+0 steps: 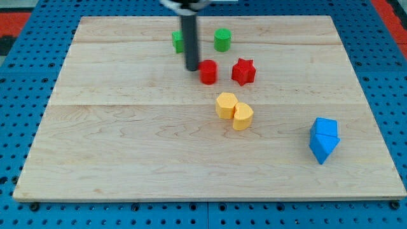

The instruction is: Place the red circle diagonal below the red star

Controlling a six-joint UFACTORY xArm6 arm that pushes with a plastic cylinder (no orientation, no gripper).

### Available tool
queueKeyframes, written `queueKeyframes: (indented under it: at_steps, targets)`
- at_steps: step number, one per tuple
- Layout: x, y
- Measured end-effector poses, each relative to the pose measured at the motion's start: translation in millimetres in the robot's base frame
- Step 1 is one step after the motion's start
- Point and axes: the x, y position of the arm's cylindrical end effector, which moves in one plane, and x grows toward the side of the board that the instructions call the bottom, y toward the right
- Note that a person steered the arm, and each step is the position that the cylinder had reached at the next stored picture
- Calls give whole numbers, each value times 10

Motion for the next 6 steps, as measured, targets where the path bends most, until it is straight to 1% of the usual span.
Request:
queueKeyframes:
  at_steps: [1,2,3,4,5,6]
  targets:
    - [0,832]
    - [81,162]
    - [97,-214]
    - [359,207]
    - [456,657]
    - [520,779]
